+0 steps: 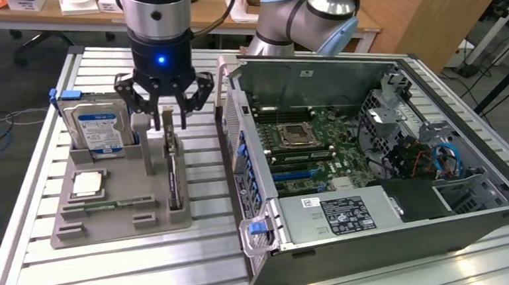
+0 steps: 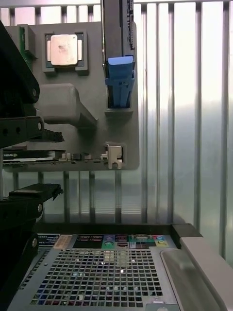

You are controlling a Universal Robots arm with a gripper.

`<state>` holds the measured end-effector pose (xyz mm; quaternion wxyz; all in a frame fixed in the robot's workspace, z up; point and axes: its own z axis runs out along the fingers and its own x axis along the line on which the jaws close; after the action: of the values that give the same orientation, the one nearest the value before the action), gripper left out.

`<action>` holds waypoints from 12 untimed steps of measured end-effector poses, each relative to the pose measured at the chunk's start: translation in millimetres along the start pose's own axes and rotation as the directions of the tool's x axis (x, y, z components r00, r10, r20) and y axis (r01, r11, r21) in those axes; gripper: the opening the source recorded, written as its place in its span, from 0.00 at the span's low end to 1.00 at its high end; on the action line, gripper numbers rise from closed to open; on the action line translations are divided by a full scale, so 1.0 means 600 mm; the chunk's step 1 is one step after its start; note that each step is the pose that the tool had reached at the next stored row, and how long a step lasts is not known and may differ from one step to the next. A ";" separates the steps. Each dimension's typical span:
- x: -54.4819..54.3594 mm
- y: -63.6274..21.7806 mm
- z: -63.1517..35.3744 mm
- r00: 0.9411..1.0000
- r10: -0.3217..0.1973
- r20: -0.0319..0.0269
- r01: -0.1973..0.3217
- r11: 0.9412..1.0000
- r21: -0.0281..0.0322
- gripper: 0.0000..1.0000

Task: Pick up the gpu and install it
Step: 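Pick up the gpu and move the gpu toward the slot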

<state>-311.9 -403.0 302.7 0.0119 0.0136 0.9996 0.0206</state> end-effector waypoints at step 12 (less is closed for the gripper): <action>0.001 -0.016 0.001 1.000 0.000 0.000 0.000 1.000 0.000 0.47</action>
<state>-312.9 -412.5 301.8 0.0121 0.0136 0.9996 0.0206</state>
